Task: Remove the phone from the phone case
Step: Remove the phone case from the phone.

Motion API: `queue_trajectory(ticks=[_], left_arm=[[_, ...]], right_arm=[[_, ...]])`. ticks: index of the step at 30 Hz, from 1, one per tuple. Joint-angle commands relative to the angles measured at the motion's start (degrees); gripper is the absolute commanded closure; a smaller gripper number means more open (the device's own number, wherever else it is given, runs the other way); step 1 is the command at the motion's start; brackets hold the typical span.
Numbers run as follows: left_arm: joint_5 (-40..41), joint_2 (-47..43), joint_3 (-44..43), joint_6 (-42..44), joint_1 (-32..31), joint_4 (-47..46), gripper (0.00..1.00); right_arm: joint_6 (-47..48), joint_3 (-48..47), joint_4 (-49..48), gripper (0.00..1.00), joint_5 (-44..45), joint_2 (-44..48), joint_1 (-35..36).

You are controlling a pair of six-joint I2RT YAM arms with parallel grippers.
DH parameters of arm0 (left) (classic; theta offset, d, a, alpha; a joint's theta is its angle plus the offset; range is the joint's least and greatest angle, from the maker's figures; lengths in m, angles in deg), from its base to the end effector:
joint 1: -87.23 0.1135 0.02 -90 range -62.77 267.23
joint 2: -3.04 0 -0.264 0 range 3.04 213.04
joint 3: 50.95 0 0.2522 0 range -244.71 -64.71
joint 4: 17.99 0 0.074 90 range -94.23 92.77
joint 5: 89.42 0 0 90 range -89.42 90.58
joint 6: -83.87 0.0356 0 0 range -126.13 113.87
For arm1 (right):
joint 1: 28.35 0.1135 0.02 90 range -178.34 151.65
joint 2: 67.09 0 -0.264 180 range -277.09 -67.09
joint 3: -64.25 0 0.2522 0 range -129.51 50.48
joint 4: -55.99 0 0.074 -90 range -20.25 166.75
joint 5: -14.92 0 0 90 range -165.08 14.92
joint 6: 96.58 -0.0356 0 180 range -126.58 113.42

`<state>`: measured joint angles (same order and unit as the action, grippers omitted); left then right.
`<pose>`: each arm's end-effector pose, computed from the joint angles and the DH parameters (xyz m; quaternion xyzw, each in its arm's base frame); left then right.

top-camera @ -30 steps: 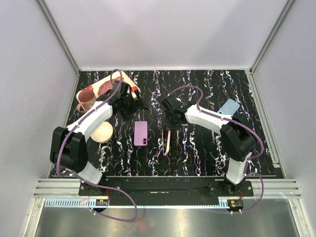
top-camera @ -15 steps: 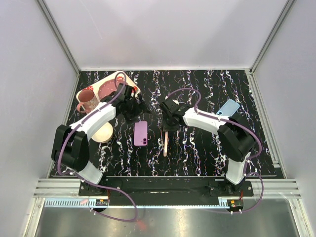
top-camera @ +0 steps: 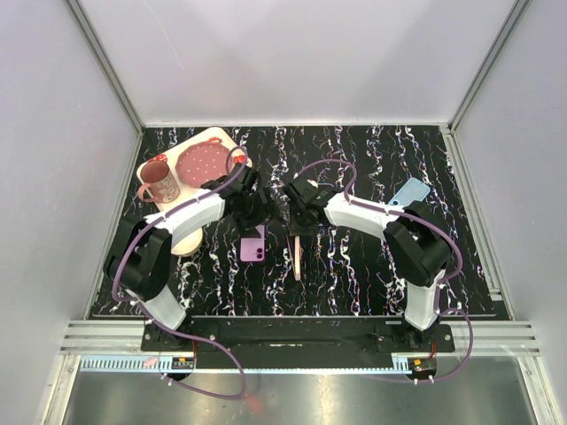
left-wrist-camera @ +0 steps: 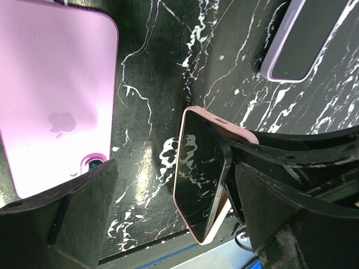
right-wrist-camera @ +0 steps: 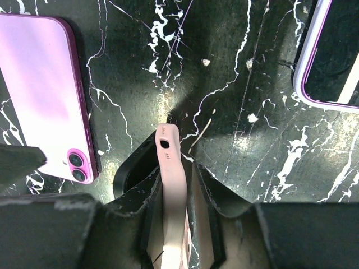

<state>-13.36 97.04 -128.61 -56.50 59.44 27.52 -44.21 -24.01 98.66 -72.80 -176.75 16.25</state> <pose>0.2894 -0.1622 0.2102 -0.1596 0.9500 -0.2435 0.1132 0.2798 0.2739 0.1715 -0.0548 0.9728 0.1329 0.1817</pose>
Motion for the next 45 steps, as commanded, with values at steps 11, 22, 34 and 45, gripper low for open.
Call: queue_trajectory(ticks=[11,22,34,45], left_arm=[[-4.1,6.8,-1.2,-10.8,-2.3,-4.1,0.23],[2.6,9.5,-4.5,-10.2,-5.1,5.8,0.54],[9.6,12.0,-6.9,-8.2,-6.7,8.8,0.61],[20.3,14.2,-10.8,-11.1,-9.6,15.5,0.71]], right_arm=[[-1.1,4.5,0.2,0.66,-4.9,-9.6,4.1],[-0.6,3.0,1.5,0.66,2.1,-8.1,4.1],[-0.5,-1.8,4.5,0.69,7.6,-8.9,4.0],[-0.8,-6.3,4.2,0.73,9.8,-10.1,3.9]])
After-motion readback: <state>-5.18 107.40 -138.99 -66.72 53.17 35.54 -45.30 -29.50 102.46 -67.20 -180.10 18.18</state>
